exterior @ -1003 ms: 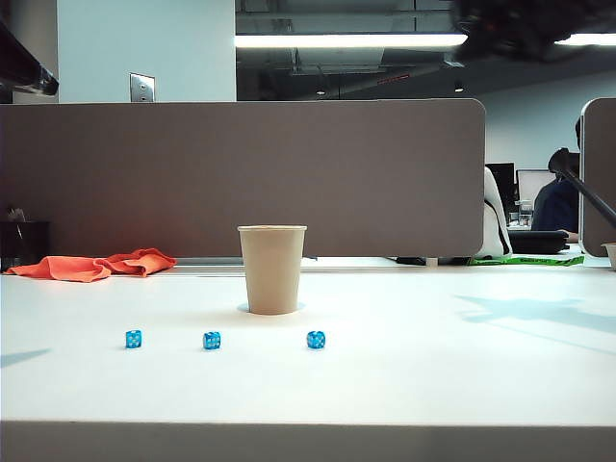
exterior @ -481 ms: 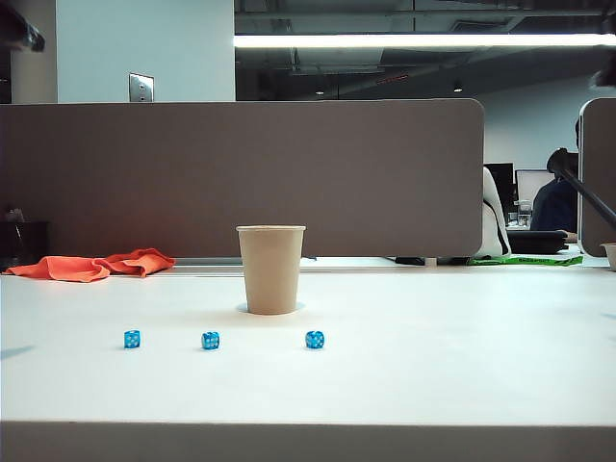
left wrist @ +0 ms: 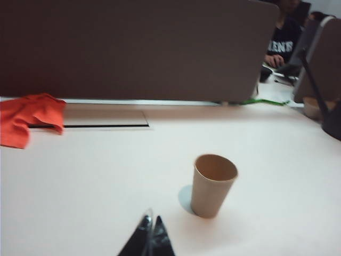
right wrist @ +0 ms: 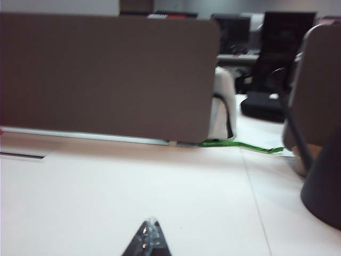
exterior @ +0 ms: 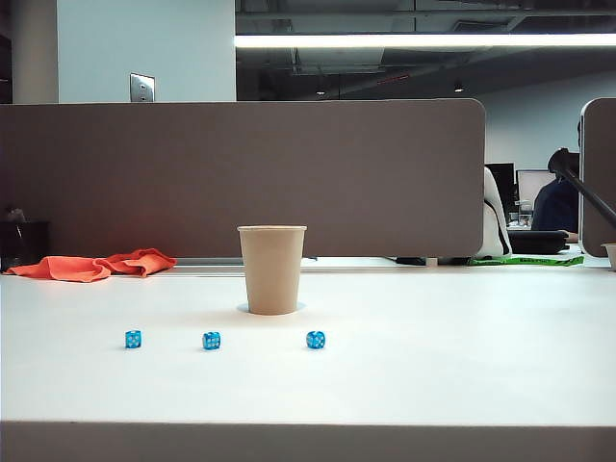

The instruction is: Pick up the dice with a different color and drop it into the paper cup.

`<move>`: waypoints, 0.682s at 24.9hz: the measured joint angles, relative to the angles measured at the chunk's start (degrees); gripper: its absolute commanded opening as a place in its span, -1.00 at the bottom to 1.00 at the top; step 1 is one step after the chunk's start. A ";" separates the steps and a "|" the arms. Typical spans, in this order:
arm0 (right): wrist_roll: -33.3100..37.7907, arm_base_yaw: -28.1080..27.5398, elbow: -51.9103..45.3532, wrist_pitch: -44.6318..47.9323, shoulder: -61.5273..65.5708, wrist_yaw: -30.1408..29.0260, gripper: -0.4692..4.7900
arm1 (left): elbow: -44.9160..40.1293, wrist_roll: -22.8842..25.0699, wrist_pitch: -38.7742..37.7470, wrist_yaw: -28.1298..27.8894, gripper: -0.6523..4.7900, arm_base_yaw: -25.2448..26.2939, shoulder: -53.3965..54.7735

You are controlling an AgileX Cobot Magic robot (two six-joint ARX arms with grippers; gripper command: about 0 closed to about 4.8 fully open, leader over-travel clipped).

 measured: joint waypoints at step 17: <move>-2.03 10.43 -8.00 -11.61 -21.94 8.74 -0.83 | -0.04 0.42 -10.08 -3.34 -0.78 0.00 -12.66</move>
